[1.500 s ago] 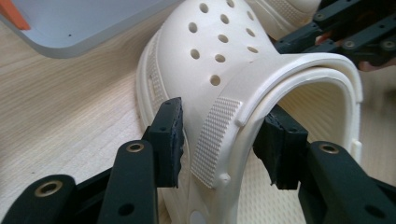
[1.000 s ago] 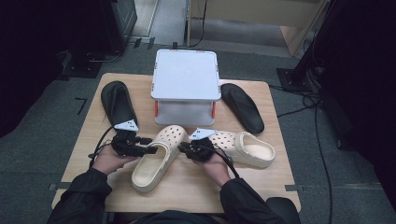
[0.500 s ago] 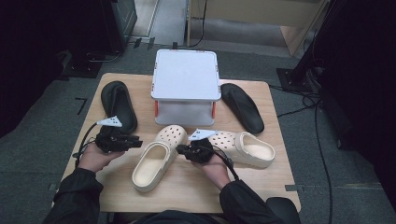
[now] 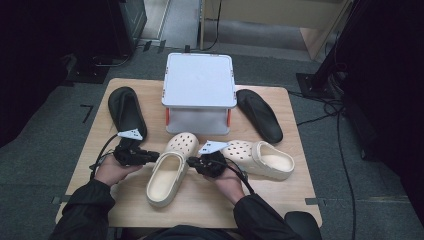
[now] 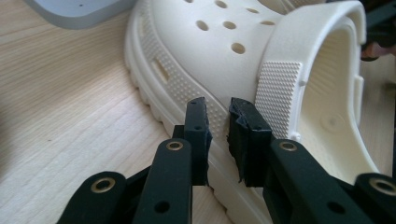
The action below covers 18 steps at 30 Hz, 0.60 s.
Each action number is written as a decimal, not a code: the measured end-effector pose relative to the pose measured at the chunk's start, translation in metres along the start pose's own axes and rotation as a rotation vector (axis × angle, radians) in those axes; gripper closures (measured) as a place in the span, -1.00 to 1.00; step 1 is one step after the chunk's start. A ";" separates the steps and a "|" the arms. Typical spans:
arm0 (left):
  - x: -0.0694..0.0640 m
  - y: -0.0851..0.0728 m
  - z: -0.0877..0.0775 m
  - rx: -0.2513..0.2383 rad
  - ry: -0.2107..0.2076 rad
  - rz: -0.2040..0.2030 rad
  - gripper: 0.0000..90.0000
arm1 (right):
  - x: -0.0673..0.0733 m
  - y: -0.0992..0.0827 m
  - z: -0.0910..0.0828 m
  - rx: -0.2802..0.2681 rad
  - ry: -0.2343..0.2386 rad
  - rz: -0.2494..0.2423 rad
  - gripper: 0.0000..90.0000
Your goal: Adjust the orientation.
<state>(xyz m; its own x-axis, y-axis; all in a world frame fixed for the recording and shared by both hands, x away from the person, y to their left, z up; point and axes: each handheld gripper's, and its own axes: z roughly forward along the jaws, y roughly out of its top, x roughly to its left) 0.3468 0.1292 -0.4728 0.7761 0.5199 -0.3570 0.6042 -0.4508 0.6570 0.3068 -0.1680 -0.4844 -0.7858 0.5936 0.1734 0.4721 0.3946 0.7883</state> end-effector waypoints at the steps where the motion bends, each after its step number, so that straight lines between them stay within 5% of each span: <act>1: -0.001 0.000 0.001 0.000 -0.005 0.000 0.72 | -0.002 0.000 0.000 -0.001 -0.001 0.006 0.82; 11: -0.012 0.004 0.011 -0.001 -0.047 0.044 0.63 | -0.016 0.001 -0.005 0.005 -0.040 0.057 0.82; 18: -0.003 0.007 -0.001 -0.056 -0.019 -0.020 0.37 | -0.017 0.008 -0.016 -0.028 -0.034 0.046 0.55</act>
<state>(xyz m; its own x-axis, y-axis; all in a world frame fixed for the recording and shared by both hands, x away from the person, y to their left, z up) 0.3485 0.1250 -0.4663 0.7675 0.5142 -0.3828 0.6090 -0.3985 0.6857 0.3180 -0.1862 -0.4717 -0.7491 0.6346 0.1901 0.4957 0.3466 0.7964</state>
